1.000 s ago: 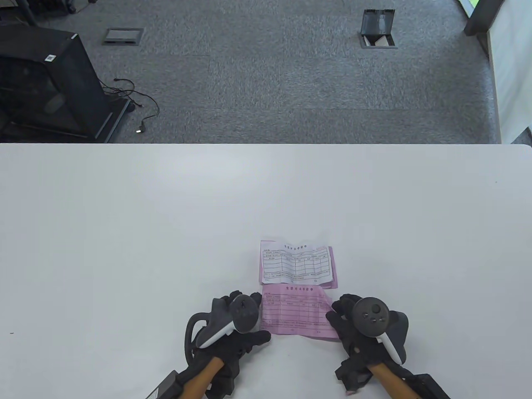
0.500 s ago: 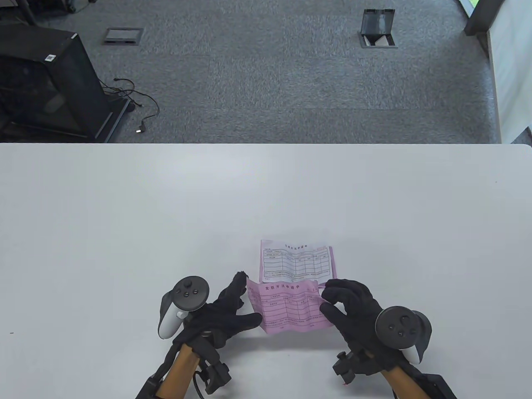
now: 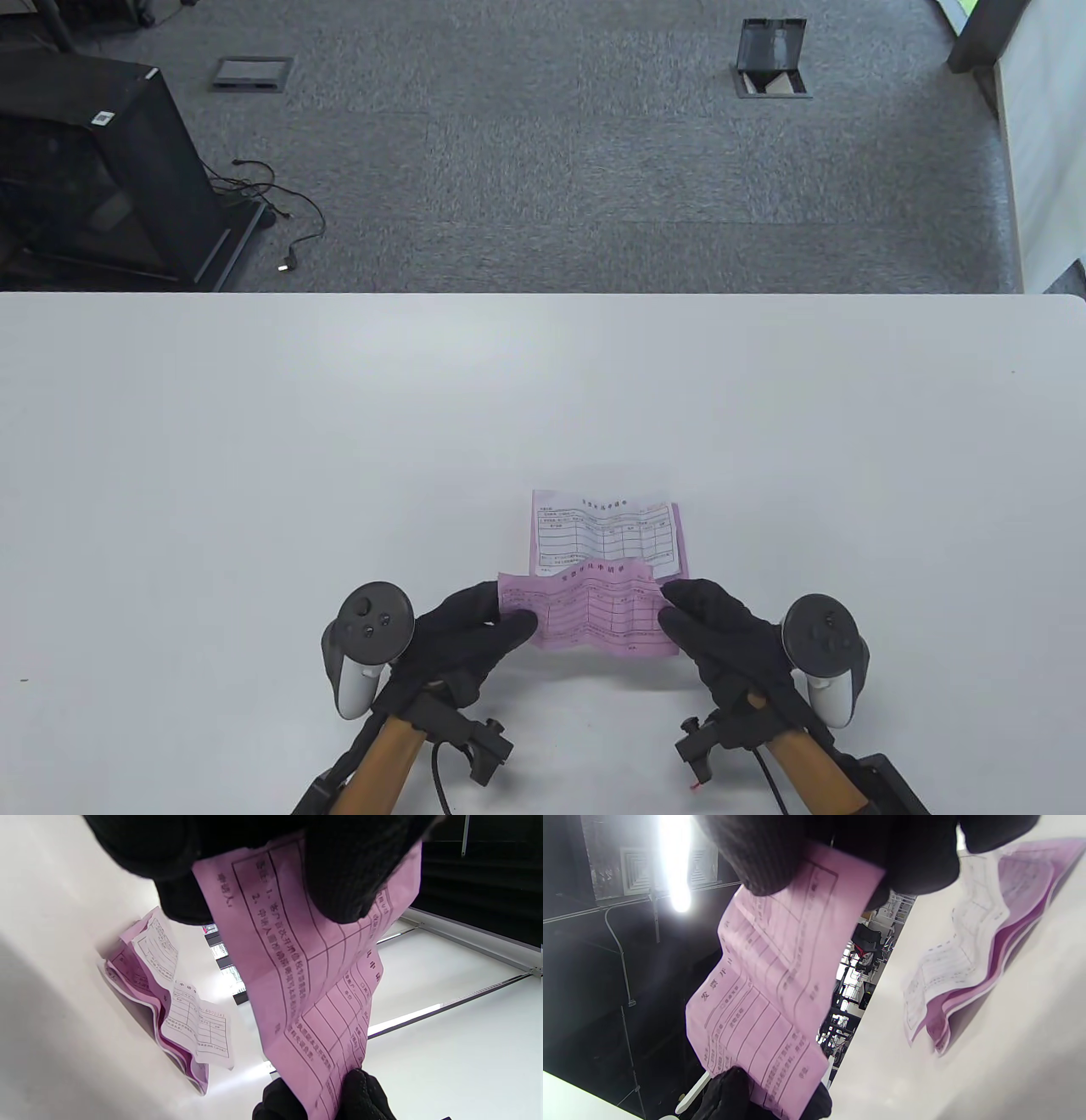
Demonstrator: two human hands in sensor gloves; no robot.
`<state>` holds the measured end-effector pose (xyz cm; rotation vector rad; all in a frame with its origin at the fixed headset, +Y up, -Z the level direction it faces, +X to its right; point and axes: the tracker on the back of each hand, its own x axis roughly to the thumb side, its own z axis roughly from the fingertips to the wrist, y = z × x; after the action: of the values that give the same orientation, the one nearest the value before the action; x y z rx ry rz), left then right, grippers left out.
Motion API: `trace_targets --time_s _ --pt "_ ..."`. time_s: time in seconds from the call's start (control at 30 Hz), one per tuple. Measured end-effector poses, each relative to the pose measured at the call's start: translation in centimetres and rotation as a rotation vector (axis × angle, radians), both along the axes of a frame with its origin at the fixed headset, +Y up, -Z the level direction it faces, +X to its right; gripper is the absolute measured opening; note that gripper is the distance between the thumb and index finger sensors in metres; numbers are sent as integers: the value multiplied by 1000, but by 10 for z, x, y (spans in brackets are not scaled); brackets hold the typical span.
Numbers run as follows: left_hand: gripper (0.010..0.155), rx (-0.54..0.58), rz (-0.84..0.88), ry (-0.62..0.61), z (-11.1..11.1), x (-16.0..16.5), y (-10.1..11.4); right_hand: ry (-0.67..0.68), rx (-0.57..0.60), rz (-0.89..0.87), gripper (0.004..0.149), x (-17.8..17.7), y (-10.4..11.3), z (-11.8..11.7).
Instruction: Unfold folded invoices and stack
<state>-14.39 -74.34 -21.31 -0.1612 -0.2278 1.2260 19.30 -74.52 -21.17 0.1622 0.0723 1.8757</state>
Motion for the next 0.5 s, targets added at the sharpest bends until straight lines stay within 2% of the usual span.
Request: trace_targets --time_s 0.17,0.33,0.5 --pt "41 41 -23 -23 1 3 0 76 -141 -172 43 -6 -14 -3" --pt "40 68 -24 -63 1 6 -1 157 -302 -315 65 -10 -27 -4" --pt "40 66 -22 -92 2 9 -1 195 -274 -220 76 -15 -26 -5"
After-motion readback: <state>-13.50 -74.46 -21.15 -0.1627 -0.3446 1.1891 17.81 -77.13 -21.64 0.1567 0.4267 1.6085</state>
